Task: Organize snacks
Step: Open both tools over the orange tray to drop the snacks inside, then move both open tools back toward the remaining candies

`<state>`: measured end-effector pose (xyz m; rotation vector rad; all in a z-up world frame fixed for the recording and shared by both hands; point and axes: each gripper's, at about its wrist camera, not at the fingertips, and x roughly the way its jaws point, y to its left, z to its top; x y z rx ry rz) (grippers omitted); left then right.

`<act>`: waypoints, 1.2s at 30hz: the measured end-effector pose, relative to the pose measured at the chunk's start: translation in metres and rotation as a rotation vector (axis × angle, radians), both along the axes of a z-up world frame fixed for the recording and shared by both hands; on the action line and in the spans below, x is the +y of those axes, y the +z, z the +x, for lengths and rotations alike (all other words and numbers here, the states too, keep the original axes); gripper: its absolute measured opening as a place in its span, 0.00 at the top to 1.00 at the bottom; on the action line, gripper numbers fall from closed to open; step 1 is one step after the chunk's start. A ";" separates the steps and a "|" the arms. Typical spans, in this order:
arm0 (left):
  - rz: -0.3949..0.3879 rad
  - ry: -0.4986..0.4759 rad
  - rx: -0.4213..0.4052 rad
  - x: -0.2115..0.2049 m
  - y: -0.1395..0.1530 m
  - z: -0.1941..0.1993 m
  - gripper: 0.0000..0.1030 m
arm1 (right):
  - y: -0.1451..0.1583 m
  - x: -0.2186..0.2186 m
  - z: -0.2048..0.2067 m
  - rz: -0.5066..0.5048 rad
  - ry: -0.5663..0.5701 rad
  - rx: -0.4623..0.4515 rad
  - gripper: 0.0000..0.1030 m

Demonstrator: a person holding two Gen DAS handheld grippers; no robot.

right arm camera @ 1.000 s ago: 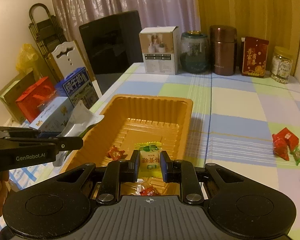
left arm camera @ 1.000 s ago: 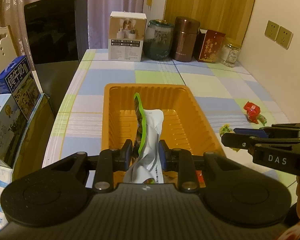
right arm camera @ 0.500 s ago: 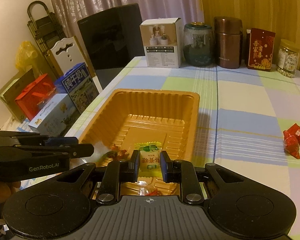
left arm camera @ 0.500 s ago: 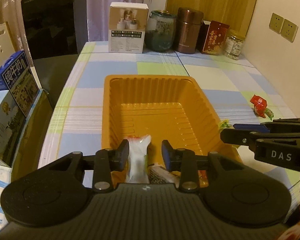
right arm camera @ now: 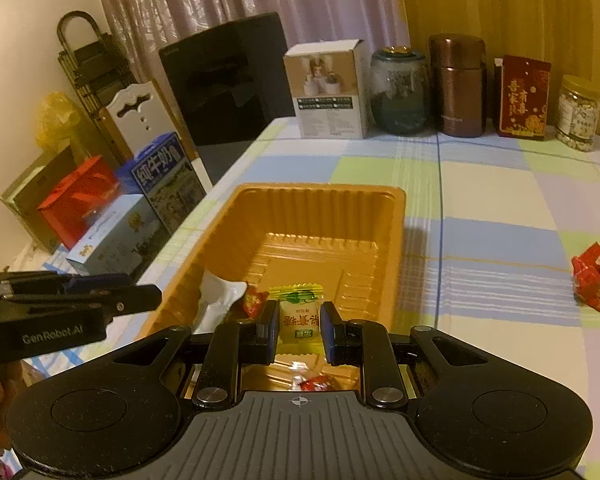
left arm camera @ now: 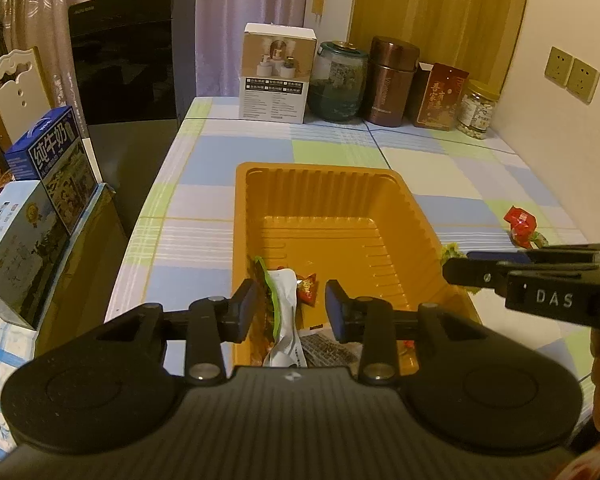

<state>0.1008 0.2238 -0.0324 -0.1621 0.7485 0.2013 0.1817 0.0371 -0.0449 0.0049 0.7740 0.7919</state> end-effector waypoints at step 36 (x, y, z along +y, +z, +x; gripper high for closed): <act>-0.049 -0.179 -0.049 -0.144 0.029 -0.015 0.22 | 0.027 -0.202 -0.058 -0.038 -0.461 0.012 0.36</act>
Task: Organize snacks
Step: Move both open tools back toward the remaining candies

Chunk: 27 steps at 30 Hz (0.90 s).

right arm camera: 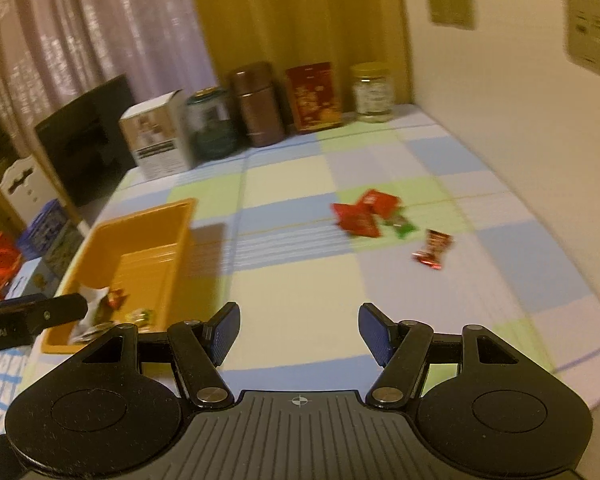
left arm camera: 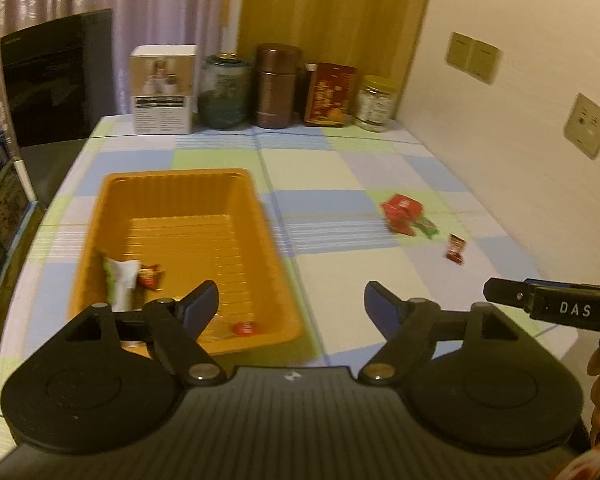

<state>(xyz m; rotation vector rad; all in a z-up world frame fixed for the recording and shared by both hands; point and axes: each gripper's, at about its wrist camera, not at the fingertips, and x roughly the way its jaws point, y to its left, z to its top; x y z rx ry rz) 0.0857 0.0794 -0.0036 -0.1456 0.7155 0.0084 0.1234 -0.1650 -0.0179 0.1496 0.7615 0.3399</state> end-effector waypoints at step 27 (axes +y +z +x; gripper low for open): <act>-0.004 -0.139 0.024 -0.061 -0.006 0.059 0.18 | -0.019 -0.075 0.024 0.027 -0.162 0.013 0.36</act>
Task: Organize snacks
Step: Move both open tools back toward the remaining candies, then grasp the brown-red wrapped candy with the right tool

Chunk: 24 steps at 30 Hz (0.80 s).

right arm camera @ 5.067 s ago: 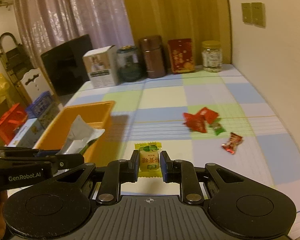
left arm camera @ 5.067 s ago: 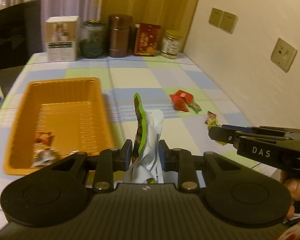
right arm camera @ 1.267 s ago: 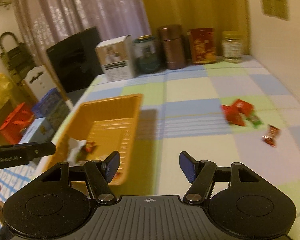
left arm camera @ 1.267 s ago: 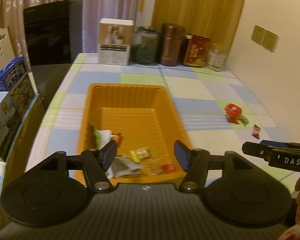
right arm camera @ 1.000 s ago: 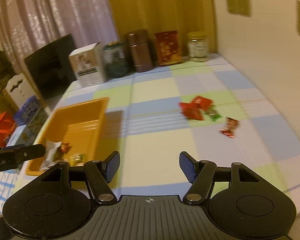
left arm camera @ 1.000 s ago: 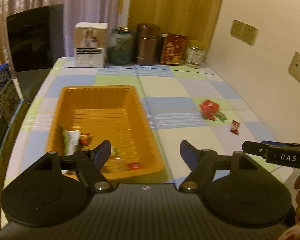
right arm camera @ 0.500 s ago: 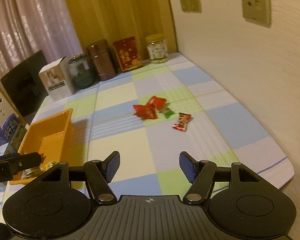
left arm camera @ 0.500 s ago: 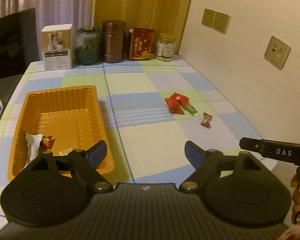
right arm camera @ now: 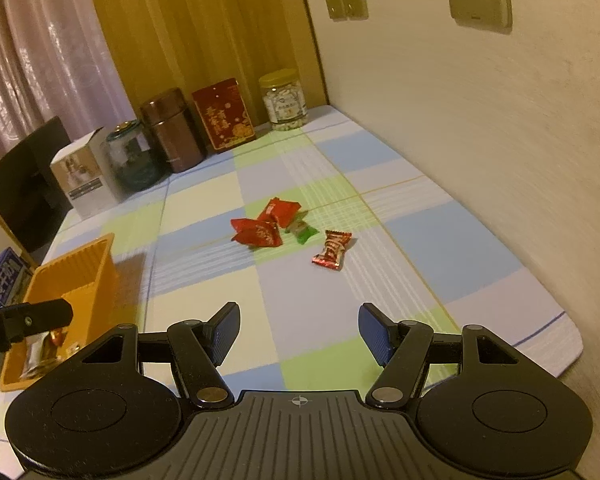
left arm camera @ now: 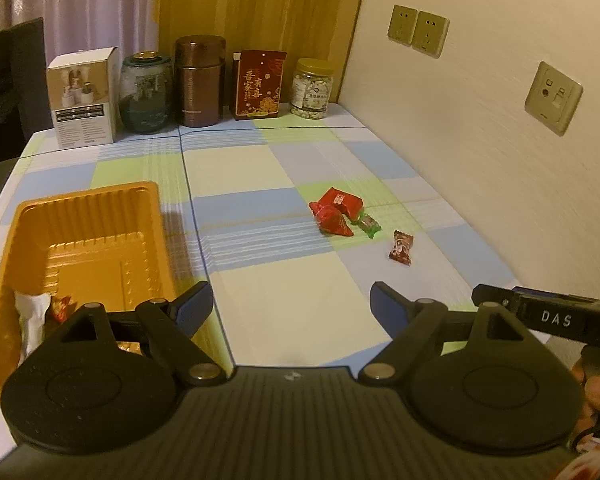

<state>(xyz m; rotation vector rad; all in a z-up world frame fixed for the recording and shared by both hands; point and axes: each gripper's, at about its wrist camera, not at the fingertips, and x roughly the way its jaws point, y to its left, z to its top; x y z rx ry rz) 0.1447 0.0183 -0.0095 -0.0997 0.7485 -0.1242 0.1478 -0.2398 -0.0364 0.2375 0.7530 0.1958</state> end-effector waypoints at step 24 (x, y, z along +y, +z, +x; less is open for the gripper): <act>0.000 -0.097 0.060 -0.018 -0.057 0.128 0.18 | -0.082 0.007 0.132 -0.083 0.020 -0.017 0.54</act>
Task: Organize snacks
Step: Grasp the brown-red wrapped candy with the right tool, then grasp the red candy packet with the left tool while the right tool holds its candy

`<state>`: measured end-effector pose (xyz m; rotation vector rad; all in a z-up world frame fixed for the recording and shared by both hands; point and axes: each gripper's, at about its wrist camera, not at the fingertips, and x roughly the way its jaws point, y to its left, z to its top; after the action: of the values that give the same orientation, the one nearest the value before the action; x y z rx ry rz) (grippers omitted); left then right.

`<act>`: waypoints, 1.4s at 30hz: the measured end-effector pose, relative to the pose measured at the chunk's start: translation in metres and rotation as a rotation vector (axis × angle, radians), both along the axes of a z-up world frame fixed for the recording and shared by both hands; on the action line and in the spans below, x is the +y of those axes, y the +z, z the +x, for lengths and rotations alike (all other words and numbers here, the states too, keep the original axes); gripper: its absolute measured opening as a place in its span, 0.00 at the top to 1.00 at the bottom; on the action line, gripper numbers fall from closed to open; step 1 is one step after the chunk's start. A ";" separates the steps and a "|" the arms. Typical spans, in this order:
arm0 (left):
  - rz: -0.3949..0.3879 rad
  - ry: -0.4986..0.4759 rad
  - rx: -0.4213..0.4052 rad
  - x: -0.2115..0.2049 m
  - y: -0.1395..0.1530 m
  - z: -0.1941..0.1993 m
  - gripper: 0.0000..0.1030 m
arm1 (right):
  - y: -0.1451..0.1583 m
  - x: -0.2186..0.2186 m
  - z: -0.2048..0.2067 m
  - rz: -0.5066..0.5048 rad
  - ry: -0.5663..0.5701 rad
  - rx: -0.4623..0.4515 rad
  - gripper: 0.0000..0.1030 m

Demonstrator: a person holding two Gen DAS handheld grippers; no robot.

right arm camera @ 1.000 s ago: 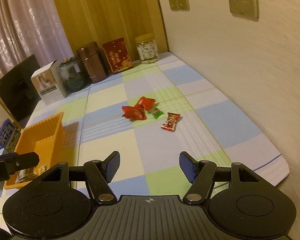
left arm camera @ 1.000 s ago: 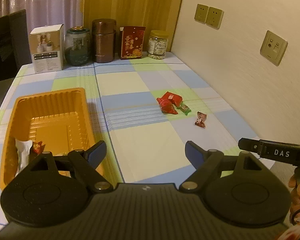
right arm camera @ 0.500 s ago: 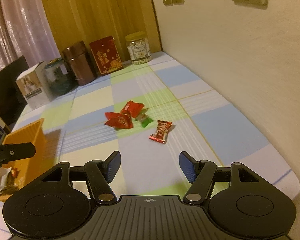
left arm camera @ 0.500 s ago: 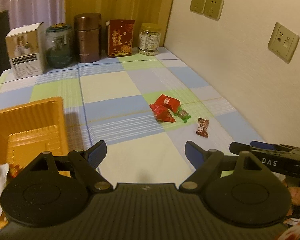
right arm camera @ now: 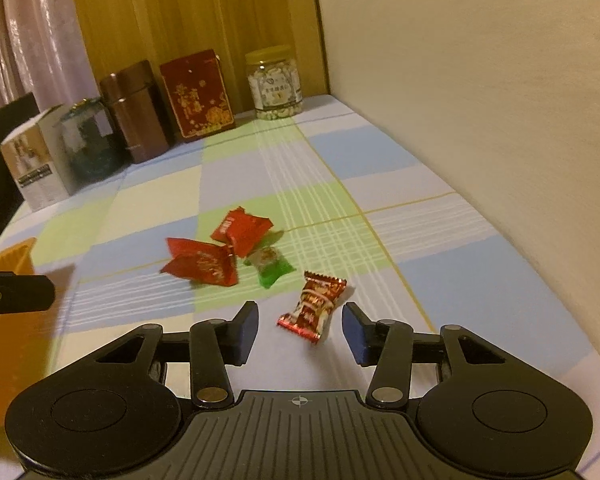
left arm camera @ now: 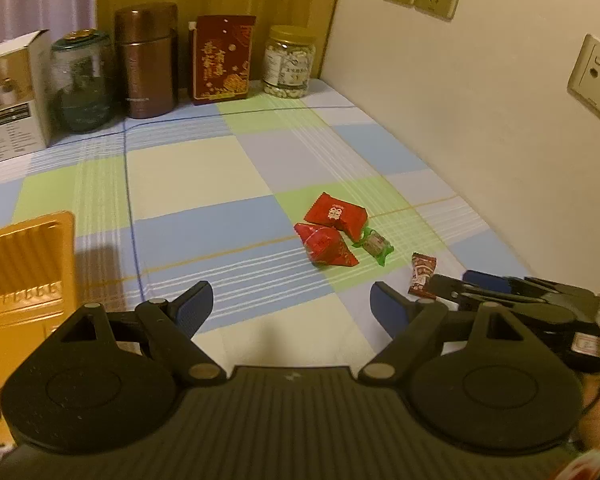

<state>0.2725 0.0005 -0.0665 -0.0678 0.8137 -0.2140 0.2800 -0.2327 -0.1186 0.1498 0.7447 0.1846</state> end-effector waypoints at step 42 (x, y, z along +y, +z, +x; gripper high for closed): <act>0.249 -0.373 0.044 -0.071 -0.074 0.118 0.52 | -0.026 -0.028 0.021 0.025 -0.026 0.006 0.78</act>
<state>0.3903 -0.0708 -0.1405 0.3171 0.8879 -0.4613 0.3010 -0.2611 -0.1443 0.1833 0.7468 0.1689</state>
